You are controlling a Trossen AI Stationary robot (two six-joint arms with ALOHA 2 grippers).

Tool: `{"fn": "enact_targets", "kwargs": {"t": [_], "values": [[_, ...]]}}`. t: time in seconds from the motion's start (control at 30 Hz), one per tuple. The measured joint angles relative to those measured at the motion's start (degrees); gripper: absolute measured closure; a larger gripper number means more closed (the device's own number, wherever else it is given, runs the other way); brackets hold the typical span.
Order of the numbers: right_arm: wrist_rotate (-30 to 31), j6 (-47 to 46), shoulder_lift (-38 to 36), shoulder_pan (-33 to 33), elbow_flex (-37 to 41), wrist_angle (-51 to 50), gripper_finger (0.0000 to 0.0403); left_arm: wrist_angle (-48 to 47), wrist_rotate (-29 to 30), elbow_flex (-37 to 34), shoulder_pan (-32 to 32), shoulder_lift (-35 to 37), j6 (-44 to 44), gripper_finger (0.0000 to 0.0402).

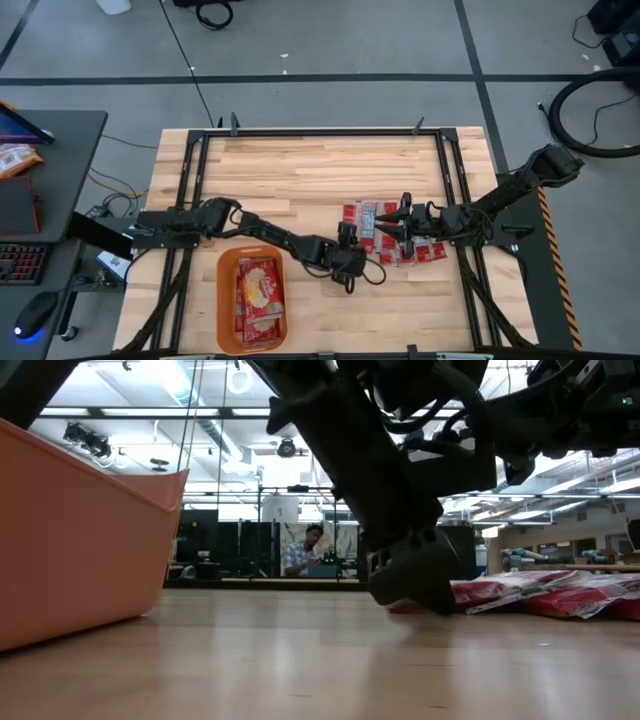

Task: Sort popcorn bags into baskets
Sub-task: Put the red popcorn pack into the orange bin

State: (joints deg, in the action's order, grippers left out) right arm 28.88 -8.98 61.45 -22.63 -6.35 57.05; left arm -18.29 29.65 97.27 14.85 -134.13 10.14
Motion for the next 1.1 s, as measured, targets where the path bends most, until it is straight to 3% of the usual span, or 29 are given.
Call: {"fn": "enact_targets", "kwargs": {"t": [0.3,0.47,0.93,1.1], "values": [[0.0,0.14,0.0,0.0,0.0,-0.06,0.0293,-1.39,-1.13,-0.1,-0.27,0.07,0.34,0.0328],[0.0,0.17,0.0,0.0,0.0,-0.08,0.0293,-7.58,-4.05,0.87,-0.2,2.73,-0.57,0.039],[-0.02,0.17,0.01,0.0,0.0,-0.12,0.0293,-38.21,-25.19,14.08,-3.92,14.03,-10.31,0.0395],[-0.02,0.17,0.02,0.0,0.0,-0.16,0.0293,-47.31,-30.04,20.16,-4.55,16.88,-13.05,0.0395]]}}
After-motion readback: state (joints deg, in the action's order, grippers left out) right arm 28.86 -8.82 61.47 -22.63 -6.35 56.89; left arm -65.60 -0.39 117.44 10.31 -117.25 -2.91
